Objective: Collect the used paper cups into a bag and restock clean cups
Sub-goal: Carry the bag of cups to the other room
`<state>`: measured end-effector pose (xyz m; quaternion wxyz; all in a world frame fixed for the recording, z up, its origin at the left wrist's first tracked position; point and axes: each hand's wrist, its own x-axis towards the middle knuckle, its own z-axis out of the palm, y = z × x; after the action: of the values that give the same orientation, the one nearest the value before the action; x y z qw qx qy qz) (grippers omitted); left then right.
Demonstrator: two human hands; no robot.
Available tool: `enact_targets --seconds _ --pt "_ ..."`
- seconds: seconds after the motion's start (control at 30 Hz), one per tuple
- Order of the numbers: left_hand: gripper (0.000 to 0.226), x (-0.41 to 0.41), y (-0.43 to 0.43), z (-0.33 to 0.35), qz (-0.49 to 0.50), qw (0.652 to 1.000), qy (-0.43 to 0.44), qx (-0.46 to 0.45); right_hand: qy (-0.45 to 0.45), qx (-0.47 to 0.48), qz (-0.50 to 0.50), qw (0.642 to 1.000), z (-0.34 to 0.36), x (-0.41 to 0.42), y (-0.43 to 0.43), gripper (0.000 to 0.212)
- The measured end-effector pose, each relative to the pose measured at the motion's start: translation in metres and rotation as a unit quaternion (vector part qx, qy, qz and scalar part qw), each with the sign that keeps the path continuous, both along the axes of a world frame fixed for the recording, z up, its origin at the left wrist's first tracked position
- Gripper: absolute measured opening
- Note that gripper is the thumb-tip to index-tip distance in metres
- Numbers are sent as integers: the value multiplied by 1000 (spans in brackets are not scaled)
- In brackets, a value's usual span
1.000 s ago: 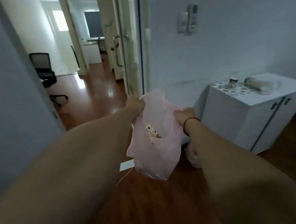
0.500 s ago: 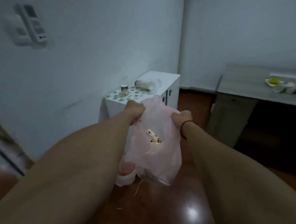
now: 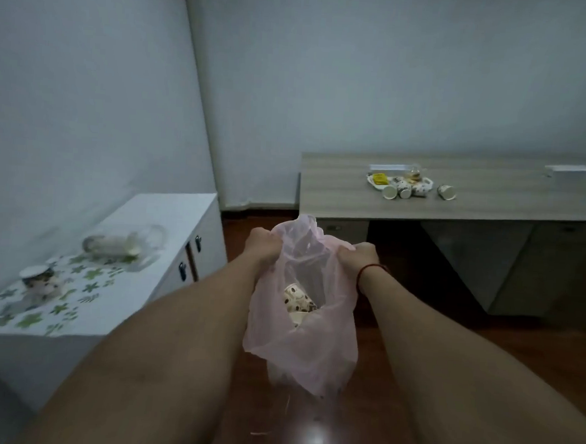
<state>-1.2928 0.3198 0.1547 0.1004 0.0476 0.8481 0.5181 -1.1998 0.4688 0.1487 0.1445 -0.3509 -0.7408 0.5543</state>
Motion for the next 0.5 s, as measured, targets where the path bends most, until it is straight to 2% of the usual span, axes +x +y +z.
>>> enact_targets --seconds 0.3,0.5 --pt "38 -140 176 26 -35 998 38 -37 -11 -15 -62 998 32 -116 160 52" --pt "34 -215 294 19 -98 995 34 -6 19 -17 -125 992 24 -177 263 43"
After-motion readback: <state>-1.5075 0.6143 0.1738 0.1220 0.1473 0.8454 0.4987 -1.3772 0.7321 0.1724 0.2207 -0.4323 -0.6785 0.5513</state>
